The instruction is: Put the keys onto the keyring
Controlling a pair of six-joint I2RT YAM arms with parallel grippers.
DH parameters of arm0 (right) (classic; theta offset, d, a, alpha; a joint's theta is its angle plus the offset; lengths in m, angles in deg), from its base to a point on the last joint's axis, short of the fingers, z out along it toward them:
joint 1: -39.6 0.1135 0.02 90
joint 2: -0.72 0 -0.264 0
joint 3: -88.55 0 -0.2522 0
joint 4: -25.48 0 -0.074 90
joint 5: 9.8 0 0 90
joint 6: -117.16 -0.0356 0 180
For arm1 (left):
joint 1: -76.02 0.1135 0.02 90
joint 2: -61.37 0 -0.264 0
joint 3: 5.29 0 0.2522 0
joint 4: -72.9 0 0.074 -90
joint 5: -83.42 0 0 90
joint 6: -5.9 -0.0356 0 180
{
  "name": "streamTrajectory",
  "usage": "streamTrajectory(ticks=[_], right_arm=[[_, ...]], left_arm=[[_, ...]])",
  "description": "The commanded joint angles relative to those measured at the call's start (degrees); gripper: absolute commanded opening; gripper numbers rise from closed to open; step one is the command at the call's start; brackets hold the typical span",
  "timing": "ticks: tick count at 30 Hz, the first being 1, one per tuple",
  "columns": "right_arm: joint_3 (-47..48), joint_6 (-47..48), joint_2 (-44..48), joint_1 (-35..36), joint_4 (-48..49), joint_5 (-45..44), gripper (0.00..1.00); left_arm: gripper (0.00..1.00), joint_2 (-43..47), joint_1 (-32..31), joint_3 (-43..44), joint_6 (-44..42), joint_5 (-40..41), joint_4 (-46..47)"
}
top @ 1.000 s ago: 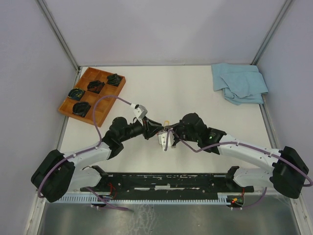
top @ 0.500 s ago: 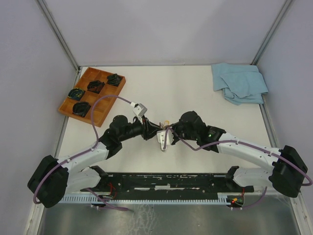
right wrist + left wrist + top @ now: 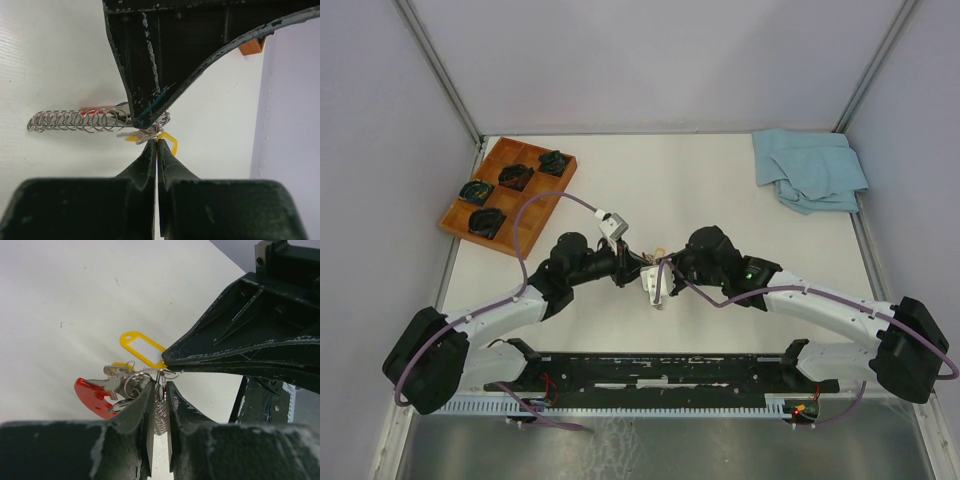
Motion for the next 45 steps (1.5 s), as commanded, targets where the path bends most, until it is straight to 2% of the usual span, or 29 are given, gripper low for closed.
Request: streamTrajectory(ticks=[1,3,6,8,13,20,28,34,37,39,42,43,45], right_arm=[[2.9,-0.9,0.3,0.0,2.1,1.1,0.01],[2.9,-1.0,0.5,0.0,2.0,0.9,0.01],[2.6,-1.0,0.8,0.0,1.8,0.7,0.01],[2.1,-1.2,1.3,0.0,1.6,0.0,0.01],[-1.1,-2.3,3.8,-0.1,2.0,-3.1,0.01],[-7.0,-6.2,6.7,0.0,4.8,-3.2,0.01],[-12.4,-12.3,6.5,0.6,13.7,-0.9,0.01],[-12.3,-14.2,7.8,0.5,15.9,-2.4,0.01],[-12.2,-15.1,7.8,0.5,17.9,-2.5,0.05],[-12.0,-15.2,7.8,0.5,17.9,-2.5,0.01],[-11.5,-13.3,8.5,0.5,16.6,-3.9,0.01],[-10.9,-12.3,8.9,0.4,15.4,-4.3,0.01],[-9.6,-10.0,9.2,0.4,12.5,-4.8,0.01]], left_arm=[[0.2,-1.0,0.1,2.0,-4.3,-1.8,1.8],[0.19,-0.9,0.0,2.0,-5.1,-1.3,1.2],[0.04,-0.6,-0.1,2.0,-5.9,-0.9,0.9],[0.03,-0.2,-0.1,1.9,-6.3,-0.6,1.0],[0.03,1.3,-0.1,-0.3,-5.2,0.7,4.9],[0.03,3.4,-0.1,-4.3,-2.1,3.8,12.8],[0.03,-0.8,-0.2,-5.9,1.4,1.4,23.5],[0.03,-1.9,-0.4,-6.9,0.2,0.7,25.0],[0.03,-2.0,-0.6,-7.0,-0.1,0.2,25.0],[0.03,-2.0,-0.7,-7.1,-0.5,-0.3,24.7],[0.03,-1.1,-0.7,-7.2,-1.9,-0.8,23.1],[0.04,-0.7,-0.7,-7.0,-2.5,-0.7,22.0],[0.17,0.5,-0.7,-6.4,-3.8,-0.7,19.5]])
